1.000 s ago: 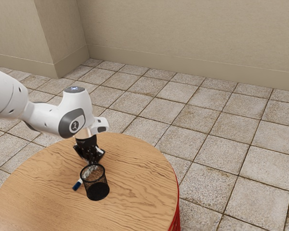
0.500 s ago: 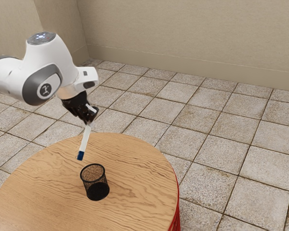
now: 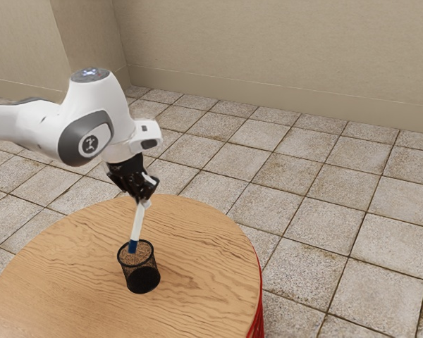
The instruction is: Put the marker into the pen holder.
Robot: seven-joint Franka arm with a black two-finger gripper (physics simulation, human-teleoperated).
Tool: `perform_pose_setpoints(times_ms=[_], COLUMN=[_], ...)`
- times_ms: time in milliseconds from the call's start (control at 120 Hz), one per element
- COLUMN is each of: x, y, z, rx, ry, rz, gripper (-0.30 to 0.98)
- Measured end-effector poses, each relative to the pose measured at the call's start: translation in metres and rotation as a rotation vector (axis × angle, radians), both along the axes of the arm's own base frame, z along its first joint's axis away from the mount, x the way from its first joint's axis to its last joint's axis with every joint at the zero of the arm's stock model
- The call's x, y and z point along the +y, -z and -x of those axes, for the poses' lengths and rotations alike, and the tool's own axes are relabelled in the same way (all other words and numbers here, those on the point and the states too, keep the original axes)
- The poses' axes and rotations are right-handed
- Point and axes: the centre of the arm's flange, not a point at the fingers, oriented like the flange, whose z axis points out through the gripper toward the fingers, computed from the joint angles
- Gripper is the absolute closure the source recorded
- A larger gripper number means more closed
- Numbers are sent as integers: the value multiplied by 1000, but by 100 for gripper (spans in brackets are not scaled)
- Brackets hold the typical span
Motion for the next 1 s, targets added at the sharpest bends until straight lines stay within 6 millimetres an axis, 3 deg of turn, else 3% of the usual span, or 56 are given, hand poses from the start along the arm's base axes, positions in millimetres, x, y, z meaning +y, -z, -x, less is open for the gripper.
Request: perform_pose_setpoints(times_ms=[383, 575, 700, 767, 817, 908, 1000], x=[12, 14, 12, 12, 12, 11, 21], y=[49, 48, 41, 20, -12, -101, -174], z=[-6, -5, -4, -5, -15, -37, -37], rx=[70, 69, 58, 28, -1, -54, -63], ry=[-80, -90, -78, -73, -57, -3, 49], rz=[63, 89, 94, 93, 92, 92, 84], gripper=[78, 38, 21, 15, 12, 8, 5])
